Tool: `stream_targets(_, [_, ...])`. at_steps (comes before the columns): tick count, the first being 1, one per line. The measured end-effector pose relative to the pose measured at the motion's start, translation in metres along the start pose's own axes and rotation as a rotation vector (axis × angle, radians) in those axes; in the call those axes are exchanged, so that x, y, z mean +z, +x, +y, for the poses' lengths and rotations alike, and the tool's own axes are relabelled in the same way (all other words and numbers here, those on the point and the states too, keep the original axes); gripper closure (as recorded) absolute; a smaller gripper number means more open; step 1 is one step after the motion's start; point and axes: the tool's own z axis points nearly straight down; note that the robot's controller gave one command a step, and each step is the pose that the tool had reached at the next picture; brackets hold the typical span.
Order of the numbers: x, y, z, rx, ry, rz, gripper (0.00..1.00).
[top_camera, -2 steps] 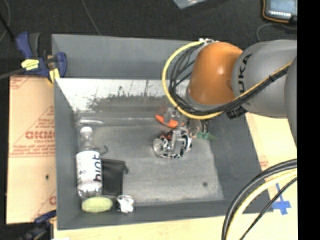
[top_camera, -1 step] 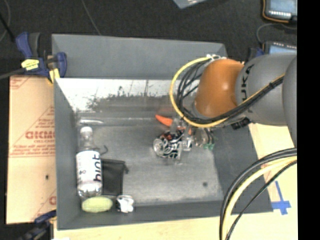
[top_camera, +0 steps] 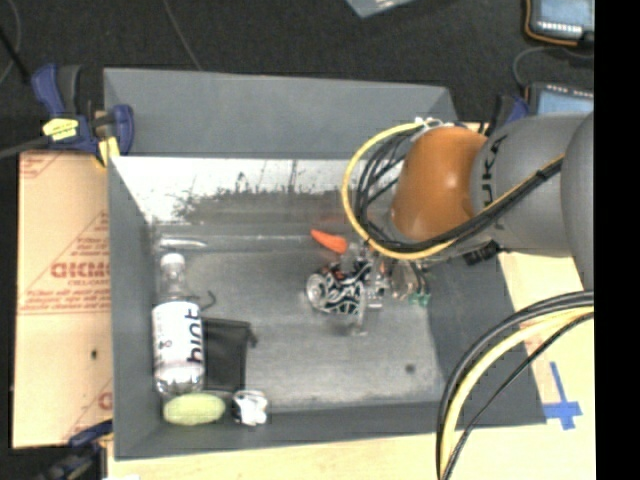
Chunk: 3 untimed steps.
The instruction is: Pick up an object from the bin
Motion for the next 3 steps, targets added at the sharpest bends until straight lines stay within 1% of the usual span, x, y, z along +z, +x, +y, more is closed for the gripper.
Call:
stream_targets(1, [0.0103, -0.0196, -0.0098, -0.257, 0.001, -0.013, 1.00])
stream_targets(2, [0.0103, -0.0196, -0.0098, -0.256, 0.000, -0.013, 1.00])
stream_targets(3, [0.0097, -0.0242, -0.0062, -0.273, 0.003, -0.017, 1.00])
